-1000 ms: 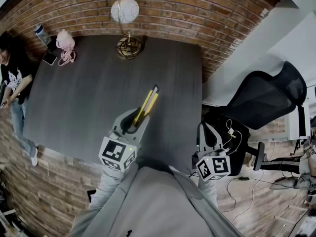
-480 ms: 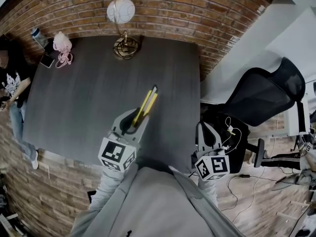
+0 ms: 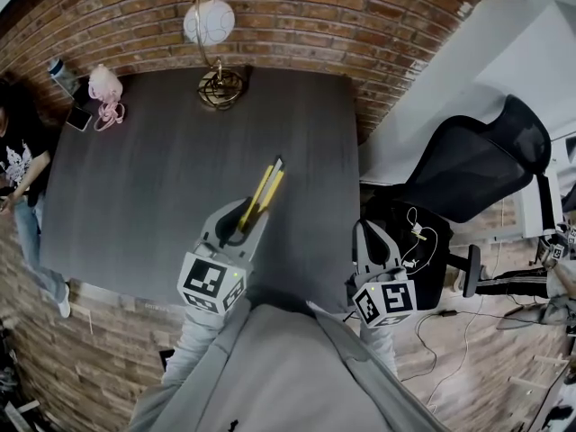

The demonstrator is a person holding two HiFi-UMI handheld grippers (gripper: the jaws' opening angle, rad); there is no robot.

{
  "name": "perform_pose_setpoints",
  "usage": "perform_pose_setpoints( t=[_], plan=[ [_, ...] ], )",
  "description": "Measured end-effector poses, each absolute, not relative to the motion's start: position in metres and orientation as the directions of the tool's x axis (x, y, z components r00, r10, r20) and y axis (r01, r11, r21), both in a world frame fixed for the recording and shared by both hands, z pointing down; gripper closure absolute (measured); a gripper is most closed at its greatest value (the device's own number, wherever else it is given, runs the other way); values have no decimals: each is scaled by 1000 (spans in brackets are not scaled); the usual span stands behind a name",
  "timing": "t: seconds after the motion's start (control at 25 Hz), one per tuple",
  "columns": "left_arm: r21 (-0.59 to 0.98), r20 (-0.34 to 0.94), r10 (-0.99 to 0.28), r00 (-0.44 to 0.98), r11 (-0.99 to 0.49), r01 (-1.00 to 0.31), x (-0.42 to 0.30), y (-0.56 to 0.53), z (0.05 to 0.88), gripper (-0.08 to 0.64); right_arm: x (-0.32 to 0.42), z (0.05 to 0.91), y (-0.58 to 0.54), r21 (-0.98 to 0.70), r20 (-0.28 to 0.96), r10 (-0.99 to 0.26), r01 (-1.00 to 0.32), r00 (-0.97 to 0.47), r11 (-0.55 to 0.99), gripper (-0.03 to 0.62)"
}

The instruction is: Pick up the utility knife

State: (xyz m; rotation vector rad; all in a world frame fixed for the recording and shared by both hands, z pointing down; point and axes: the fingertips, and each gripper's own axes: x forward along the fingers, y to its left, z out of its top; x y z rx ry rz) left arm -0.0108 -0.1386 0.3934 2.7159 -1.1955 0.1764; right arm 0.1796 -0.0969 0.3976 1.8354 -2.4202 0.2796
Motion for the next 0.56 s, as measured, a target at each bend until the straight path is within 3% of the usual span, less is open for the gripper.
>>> perform_pose_setpoints(
  t=[0.56],
  plan=[
    [110, 185, -694, 696, -689, -716, 1, -137, 397, 434, 184, 397, -86, -107, 174, -955, -969, -241, 225, 575]
  ],
)
